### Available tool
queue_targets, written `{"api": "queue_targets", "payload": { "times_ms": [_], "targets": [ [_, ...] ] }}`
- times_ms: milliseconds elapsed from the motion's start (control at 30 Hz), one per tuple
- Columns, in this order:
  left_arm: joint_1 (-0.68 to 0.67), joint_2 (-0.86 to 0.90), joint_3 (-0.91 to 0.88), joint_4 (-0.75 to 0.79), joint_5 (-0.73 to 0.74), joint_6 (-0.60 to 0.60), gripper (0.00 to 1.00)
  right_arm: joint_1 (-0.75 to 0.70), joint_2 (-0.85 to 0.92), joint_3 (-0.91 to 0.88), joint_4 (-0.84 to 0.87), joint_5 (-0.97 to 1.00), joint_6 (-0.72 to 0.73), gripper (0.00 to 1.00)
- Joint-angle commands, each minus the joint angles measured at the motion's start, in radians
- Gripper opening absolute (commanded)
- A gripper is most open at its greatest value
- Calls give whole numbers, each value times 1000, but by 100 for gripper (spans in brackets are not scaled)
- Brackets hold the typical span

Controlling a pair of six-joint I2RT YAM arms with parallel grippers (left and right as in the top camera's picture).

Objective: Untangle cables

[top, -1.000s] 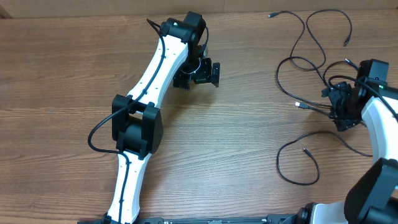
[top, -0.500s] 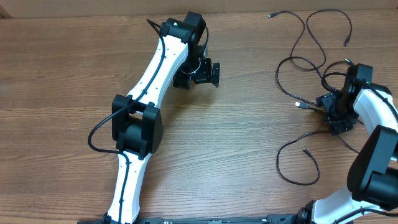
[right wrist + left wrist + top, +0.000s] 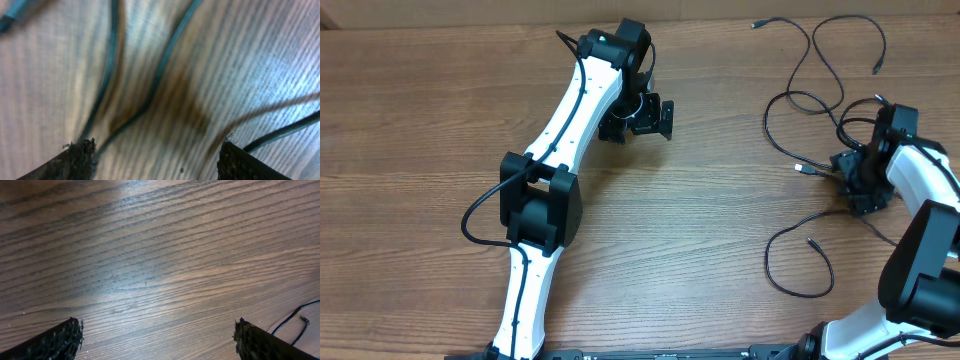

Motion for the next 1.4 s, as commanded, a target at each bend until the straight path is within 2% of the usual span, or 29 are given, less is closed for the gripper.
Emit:
{"api": "queue_targets", "payload": {
  "times_ms": [0, 600, 800, 1367],
  "targets": [
    [-2, -7, 23, 0, -3, -3, 100, -8, 2, -24, 11, 17, 26, 79],
    [-2, -7, 23, 0, -3, -3, 100, -8, 3, -38, 74, 17, 30, 79],
    [-2, -7, 23, 0, -3, -2, 100, -8, 11, -65, 98, 17, 34, 73],
    [-2, -7, 23, 0, -3, -2, 99, -8, 52, -74, 142, 16, 34, 73]
  ]
}}
